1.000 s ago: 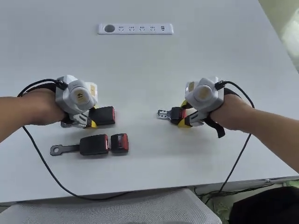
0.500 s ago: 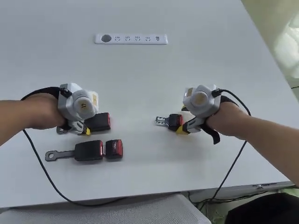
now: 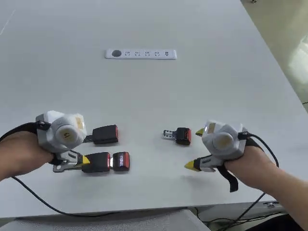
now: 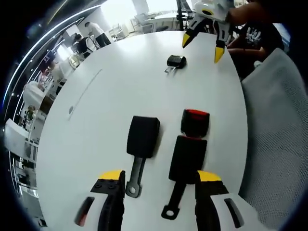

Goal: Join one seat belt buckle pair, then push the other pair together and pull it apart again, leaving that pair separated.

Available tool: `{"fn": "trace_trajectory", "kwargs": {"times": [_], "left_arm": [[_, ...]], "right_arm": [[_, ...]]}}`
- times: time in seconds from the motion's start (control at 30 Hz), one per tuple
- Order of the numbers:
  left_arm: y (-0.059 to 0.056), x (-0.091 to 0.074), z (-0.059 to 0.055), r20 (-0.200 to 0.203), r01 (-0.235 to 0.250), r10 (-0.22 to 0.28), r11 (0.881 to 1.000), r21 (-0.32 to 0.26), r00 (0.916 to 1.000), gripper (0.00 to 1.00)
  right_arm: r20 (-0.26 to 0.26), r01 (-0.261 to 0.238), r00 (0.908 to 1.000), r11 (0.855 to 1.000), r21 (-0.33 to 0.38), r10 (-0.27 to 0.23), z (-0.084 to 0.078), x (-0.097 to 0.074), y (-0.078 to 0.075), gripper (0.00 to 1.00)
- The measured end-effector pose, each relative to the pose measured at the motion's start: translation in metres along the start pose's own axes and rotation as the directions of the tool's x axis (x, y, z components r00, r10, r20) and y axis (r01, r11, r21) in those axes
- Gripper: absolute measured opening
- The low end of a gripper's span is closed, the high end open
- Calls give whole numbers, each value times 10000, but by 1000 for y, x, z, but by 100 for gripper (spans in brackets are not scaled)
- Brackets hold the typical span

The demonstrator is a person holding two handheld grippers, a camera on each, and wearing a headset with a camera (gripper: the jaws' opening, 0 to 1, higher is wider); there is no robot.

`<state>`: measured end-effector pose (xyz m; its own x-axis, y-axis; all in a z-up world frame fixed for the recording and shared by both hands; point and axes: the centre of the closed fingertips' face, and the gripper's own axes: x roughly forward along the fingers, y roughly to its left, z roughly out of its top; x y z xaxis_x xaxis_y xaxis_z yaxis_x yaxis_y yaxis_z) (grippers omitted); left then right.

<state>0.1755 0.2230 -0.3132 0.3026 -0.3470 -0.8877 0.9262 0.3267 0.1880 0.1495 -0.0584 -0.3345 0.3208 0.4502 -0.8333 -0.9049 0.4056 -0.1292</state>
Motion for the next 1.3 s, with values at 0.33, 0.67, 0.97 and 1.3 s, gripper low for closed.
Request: {"fn": "trace_trajectory", "kwargs": {"times": [0.33, 0.67, 0.97, 1.3], "left_arm": [[-28, -33, -11, 709, -582, 679, 9896, -1319, 9952, 82], [-34, -60, -36, 543, -1125, 1273, 9689, -2204, 9904, 98], [-27, -65, -53, 547, -1480, 1694, 9493, -2772, 9840, 100], [-28, -68, -56, 619, -1786, 2062, 9364, -3022, 9765, 100]], "right_arm": [[822, 319, 9959, 9976, 606, -369, 21, -22, 30, 84], [1162, 734, 9882, 9749, 2104, -994, 18, -37, 30, 94], [1343, 1104, 9809, 9710, 2120, -1409, 15, -49, 35, 100], [1394, 1014, 9798, 9573, 2708, -1432, 9, -49, 37, 100]]}}
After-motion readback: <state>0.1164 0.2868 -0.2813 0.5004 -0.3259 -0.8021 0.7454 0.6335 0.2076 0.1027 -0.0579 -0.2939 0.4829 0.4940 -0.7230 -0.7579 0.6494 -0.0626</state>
